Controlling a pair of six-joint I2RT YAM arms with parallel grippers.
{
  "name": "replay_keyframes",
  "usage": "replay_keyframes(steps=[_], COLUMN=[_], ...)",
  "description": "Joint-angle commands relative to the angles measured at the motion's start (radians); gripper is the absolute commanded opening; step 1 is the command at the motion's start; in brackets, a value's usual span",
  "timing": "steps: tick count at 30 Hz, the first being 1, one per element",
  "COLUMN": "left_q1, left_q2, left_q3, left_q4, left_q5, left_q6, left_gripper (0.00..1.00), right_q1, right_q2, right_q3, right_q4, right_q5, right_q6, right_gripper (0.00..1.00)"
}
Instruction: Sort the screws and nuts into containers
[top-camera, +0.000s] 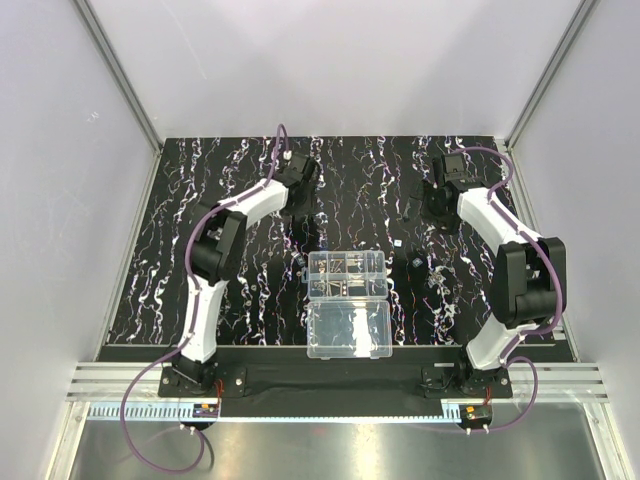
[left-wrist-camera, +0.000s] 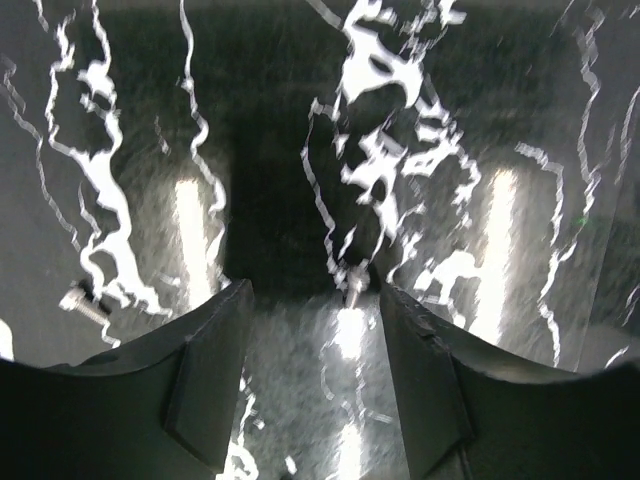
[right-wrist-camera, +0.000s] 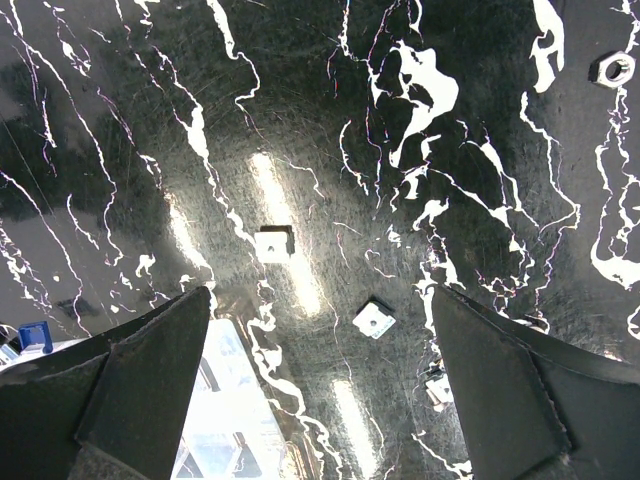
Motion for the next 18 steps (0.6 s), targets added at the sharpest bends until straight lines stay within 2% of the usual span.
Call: replay_keyframes(steps=[1,5,10,15,18], left_q1=[-0.021,-0.033,-0.041,-0.067,-0.078], left_q2=[0.037,0.079,0.076,0.058,0.045], left_q3=[0.090,0.143,0.112,0.081,0.060], left_q4=[-0.030,-0.076,-0.076,-0.087,-0.070], left_q5=[-0.059,-0.073,-0.061,-0.072,-0.059], left_q6=[-0.009,0.004,0.016,0.050,0.056], left_gripper=[0.58,0.54,0.46,0.46,0.50], right_q1=[-0.002,-0.002,-0.002,-0.002,-0.002], right_q2=[0.010,0.013,0.013,0.011,0.011], right_q3=[0.040,0.043,0.045,0.045,0.042], right_q4=[0.013,0.007,0.001,0.001,0.003], right_q5=[-0.001,0.005,0.013,0.011,0.007], right_q6=[-0.019,-0.019,-0.022,-0.021,-0.019], right_gripper=[0.99,1.00,1.00,1.00,1.00])
